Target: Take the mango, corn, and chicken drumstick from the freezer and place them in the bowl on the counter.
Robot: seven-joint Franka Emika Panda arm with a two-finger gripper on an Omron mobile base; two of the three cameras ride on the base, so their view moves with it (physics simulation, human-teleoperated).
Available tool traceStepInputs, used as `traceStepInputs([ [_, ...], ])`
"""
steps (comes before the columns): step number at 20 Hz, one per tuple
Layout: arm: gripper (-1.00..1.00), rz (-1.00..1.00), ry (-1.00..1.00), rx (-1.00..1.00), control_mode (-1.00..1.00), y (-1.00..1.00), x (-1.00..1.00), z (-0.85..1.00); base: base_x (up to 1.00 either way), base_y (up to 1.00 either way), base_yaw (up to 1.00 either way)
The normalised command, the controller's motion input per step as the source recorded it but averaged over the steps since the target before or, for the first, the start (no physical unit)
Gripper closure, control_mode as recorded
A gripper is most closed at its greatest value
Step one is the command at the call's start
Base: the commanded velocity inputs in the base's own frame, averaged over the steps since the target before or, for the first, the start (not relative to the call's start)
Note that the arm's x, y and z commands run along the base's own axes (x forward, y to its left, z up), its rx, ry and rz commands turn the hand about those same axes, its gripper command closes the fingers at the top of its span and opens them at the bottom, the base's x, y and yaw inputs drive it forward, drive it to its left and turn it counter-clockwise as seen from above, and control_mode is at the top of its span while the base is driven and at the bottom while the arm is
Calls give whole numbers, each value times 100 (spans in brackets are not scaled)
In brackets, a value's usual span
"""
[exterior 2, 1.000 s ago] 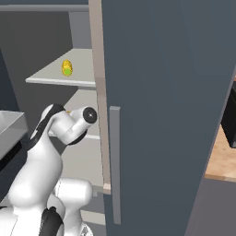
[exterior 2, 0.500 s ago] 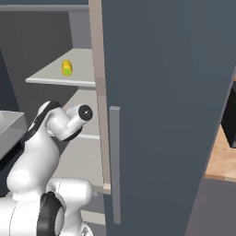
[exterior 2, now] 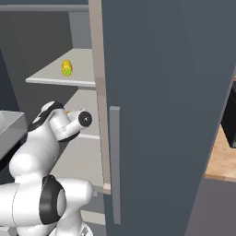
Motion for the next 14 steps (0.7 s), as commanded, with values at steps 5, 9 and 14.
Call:
traceStepInputs([
  [5,-100,0,0,4,-100,12,11,-25,0,0,0],
  [9,-100,0,-2,8,-100,3,29,-1,0,0,0],
  [14,-100,0,0,2,-100,9,23,1,0,0,0],
])
